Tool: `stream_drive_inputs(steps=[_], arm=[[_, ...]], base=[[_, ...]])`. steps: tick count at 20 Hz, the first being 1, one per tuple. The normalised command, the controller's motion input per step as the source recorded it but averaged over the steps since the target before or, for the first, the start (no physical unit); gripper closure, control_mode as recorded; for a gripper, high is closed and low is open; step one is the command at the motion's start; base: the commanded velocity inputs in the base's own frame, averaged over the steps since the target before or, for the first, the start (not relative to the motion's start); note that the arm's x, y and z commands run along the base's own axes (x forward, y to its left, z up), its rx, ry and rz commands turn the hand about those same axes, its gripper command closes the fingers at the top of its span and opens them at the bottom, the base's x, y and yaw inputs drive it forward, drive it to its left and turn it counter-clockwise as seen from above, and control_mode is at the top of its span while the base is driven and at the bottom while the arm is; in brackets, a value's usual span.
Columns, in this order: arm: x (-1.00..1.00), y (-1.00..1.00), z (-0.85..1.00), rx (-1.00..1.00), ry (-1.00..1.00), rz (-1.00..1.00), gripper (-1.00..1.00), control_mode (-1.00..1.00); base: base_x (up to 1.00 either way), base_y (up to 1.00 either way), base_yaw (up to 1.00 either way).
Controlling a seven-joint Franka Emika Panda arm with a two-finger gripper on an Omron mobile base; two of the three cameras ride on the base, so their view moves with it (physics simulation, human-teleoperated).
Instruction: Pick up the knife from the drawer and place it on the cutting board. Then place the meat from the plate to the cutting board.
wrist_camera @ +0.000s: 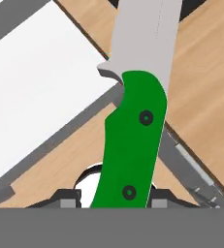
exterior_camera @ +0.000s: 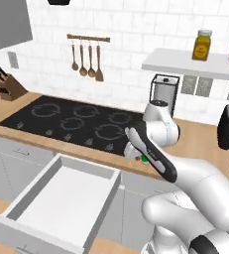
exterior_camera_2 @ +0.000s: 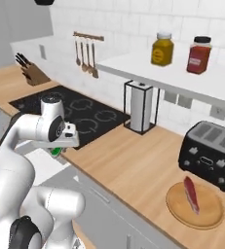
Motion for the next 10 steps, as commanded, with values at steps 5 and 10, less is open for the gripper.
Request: stream_drive_inputs(steps=[5, 10], arm=[[0.0, 0.0, 0.0, 0.0, 0.0, 0.0, 1.0, 1.0], [0.0, 0.0, 0.0, 0.0, 0.0, 0.0, 1.0, 1.0]], base=[[-0.45, -0.22, -0.66], [-0.43, -0.18, -0.69]])
